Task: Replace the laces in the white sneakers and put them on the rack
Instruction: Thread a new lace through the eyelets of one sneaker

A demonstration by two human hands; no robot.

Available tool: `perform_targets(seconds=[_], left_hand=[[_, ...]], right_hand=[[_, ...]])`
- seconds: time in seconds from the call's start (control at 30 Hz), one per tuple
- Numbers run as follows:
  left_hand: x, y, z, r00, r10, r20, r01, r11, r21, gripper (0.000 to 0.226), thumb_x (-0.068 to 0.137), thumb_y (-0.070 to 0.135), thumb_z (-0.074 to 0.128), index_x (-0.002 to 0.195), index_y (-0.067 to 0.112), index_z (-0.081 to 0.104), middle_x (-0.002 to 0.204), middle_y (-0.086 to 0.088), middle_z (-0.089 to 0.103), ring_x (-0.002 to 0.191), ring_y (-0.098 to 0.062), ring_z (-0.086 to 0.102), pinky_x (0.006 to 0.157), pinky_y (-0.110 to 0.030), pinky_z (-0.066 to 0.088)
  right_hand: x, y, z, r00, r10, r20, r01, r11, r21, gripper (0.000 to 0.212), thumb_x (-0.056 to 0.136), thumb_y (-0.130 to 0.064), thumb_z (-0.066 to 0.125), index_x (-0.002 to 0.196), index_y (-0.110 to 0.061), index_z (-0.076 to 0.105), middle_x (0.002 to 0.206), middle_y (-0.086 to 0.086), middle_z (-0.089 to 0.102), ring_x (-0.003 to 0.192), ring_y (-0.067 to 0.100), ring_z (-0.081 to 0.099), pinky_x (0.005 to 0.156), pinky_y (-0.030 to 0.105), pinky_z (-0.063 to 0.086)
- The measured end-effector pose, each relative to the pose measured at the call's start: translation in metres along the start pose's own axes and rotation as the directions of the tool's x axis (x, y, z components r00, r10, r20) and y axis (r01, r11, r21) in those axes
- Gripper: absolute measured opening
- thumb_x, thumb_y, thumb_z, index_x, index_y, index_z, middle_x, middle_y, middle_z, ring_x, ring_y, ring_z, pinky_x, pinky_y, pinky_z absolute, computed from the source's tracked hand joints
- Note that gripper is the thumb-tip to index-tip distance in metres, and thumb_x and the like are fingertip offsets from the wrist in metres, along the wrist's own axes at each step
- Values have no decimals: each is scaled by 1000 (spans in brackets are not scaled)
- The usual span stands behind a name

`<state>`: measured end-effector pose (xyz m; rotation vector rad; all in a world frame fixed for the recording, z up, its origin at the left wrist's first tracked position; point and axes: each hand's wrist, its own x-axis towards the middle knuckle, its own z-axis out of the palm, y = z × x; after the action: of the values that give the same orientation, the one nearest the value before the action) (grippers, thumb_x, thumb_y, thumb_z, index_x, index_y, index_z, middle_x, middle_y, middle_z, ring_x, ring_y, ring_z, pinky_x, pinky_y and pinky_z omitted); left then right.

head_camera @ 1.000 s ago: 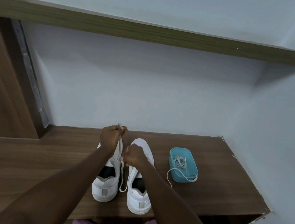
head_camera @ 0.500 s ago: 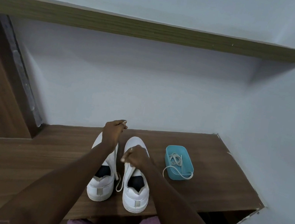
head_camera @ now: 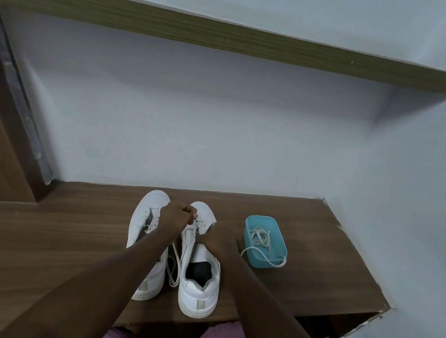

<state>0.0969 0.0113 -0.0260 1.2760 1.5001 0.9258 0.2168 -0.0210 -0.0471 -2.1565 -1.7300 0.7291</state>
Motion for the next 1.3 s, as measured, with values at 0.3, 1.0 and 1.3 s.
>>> perform_targets(seconds=[0.3, 1.0, 1.3], left_hand=[[0, -3, 15, 996, 19, 93, -42, 966, 254, 25, 78, 3, 67, 62, 21, 62, 73, 10, 61, 73, -8, 56, 65, -18, 43], [-20, -32, 51, 985, -21, -171, 40, 994, 104, 16, 76, 7, 64, 74, 16, 51, 80, -4, 60, 83, -26, 58, 72, -30, 42], [-8, -32, 37, 995, 96, 12, -96, 961, 260, 9, 82, 9, 65, 81, 14, 58, 91, -6, 69, 88, -21, 63, 72, -21, 37]], right_hand=[[7, 19, -12, 982, 175, 69, -188, 913, 361, 4, 86, -16, 52, 89, -14, 54, 94, 14, 59, 83, 24, 53, 78, 39, 55], [4, 24, -12, 938, 217, 269, -346, 594, 726, 17, 92, -8, 53, 107, -3, 57, 104, 18, 61, 94, 29, 61, 66, 32, 53], [10, 19, 0, 900, 277, 337, -424, 377, 823, 21, 97, -8, 48, 78, -2, 54, 62, 10, 56, 54, 15, 54, 49, 23, 46]])
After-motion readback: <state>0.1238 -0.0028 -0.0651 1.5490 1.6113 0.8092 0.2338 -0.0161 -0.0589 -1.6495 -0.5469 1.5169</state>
